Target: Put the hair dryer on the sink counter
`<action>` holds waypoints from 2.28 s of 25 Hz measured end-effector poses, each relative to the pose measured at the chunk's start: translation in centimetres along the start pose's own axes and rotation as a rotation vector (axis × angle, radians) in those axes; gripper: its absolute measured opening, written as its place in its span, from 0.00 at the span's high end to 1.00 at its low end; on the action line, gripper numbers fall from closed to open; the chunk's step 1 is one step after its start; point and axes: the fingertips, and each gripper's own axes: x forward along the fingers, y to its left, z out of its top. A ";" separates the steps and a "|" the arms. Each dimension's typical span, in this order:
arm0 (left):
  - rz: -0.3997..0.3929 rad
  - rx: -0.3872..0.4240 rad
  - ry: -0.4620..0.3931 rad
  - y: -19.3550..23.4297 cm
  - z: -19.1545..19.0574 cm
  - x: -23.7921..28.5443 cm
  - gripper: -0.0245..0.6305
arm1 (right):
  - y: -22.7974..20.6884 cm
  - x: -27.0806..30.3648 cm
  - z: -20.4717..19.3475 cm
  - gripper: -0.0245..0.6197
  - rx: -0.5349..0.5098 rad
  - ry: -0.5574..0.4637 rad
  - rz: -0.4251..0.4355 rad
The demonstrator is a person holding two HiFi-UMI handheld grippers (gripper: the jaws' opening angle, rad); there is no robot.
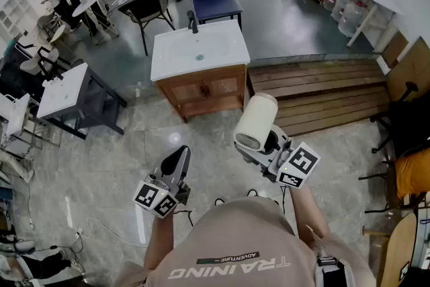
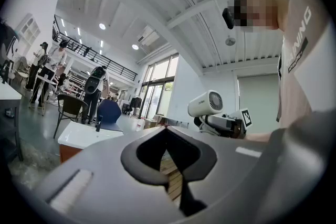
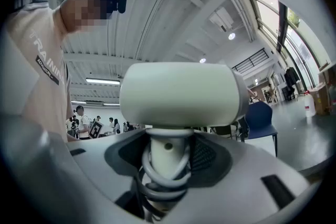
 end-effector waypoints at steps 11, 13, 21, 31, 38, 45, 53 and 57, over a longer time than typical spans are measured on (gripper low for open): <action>-0.010 0.002 0.007 -0.2 0.0 0.2 0.95 | 0.0 -0.4 -0.8 0.62 0.014 0.023 -0.003; -0.008 -0.002 0.013 -0.3 -0.3 0.3 0.95 | -0.1 -0.4 -0.8 0.62 0.012 0.029 -0.002; 0.024 -0.006 0.015 -1.6 -1.1 1.0 0.95 | -0.4 -1.8 -1.4 0.62 0.025 0.055 0.042; 0.133 -0.012 0.039 -2.1 -2.8 -0.7 0.95 | -0.6 -2.0 -4.0 0.62 0.067 0.084 0.137; 0.120 -0.037 0.058 -3.4 -4.8 -0.2 0.95 | -0.8 -3.3 -6.3 0.62 0.104 0.107 0.136; 0.101 -0.053 0.035 -1.0 -3.9 -2.0 0.95 | 1.6 -1.0 -7.0 0.62 0.097 0.126 0.117; 0.031 -0.048 0.042 5.2 -2.2 -7.9 0.95 | 6.6 5.9 -7.5 0.62 0.085 0.100 0.063; 0.006 -0.031 0.027 9.1 -0.9 -11.2 0.95 | 9.2 9.6 -8.0 0.62 0.066 0.109 0.034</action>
